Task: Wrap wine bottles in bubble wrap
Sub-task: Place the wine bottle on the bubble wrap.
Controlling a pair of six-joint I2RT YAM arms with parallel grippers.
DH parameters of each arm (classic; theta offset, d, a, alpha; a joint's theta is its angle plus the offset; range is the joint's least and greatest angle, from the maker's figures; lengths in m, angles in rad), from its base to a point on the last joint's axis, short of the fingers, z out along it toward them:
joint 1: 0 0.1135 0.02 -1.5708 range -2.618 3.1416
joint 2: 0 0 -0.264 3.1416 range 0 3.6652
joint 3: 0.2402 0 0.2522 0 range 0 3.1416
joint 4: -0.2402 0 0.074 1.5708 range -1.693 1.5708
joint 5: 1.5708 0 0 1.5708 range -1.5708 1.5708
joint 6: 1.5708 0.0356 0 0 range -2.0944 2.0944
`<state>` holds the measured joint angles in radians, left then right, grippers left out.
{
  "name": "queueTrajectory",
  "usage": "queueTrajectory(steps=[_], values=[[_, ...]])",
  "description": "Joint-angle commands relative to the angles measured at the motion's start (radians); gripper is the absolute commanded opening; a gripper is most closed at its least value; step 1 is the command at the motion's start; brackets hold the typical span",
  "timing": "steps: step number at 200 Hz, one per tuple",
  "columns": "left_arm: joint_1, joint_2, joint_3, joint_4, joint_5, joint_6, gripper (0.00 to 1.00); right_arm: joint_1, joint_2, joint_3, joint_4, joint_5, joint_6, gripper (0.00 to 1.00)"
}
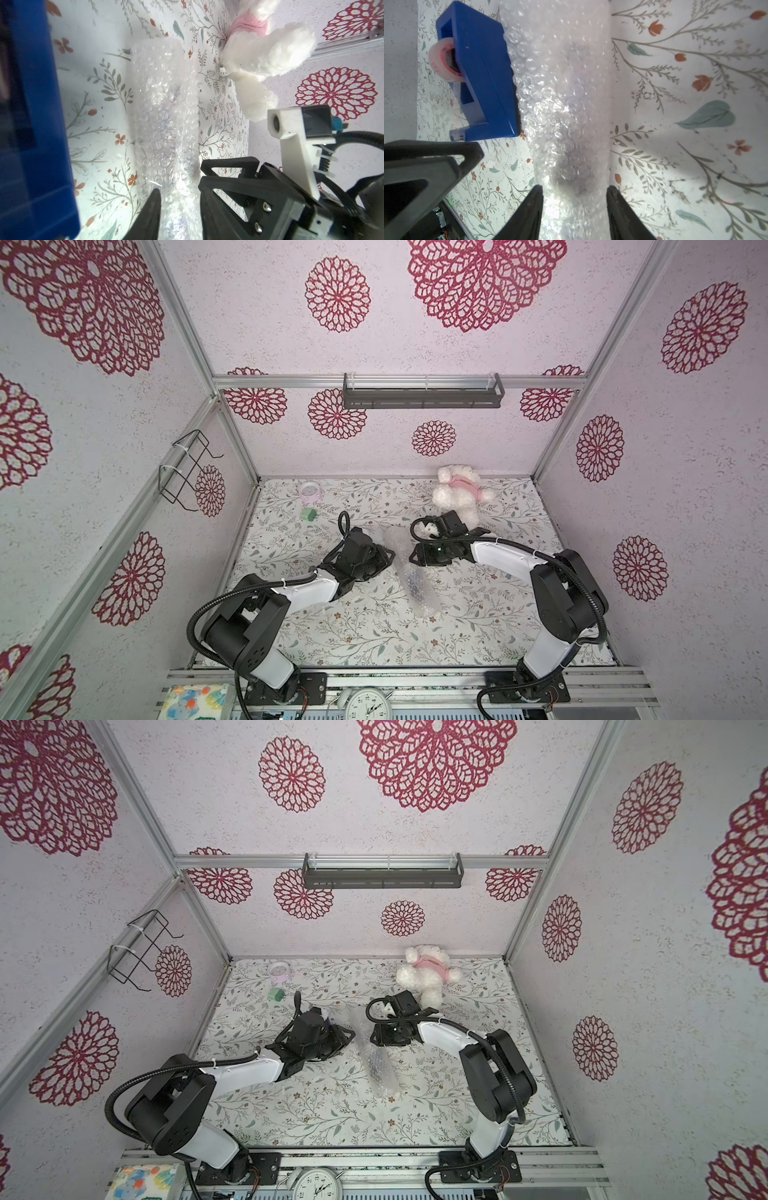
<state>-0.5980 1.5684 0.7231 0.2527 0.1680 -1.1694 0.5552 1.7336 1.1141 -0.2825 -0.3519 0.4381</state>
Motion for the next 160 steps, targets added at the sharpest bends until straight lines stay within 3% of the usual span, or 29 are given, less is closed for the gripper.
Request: queueTrajectory(steps=[1, 26, 48, 104, 160], values=[[0.007, 0.025, 0.012, -0.019, 0.046, 0.041, 0.21, 0.005, -0.022, 0.015, -0.016, -0.005, 0.013, 0.51], [0.008, 0.099, 0.025, 0.039, 0.08, 0.018, 0.07, 0.007, -0.026, 0.011, -0.021, -0.003, 0.016, 0.5], [0.003, 0.159, 0.026, 0.095, 0.092, -0.012, 0.02, 0.008, -0.04, -0.006, -0.017, -0.002, 0.024, 0.47], [-0.031, 0.261, 0.101, 0.137, 0.135, -0.031, 0.0, 0.009, -0.085, -0.104, 0.055, -0.032, 0.085, 0.44], [-0.033, 0.277, 0.155, 0.049, 0.143, 0.019, 0.0, 0.011, -0.131, -0.158, 0.117, -0.023, 0.14, 0.44]])
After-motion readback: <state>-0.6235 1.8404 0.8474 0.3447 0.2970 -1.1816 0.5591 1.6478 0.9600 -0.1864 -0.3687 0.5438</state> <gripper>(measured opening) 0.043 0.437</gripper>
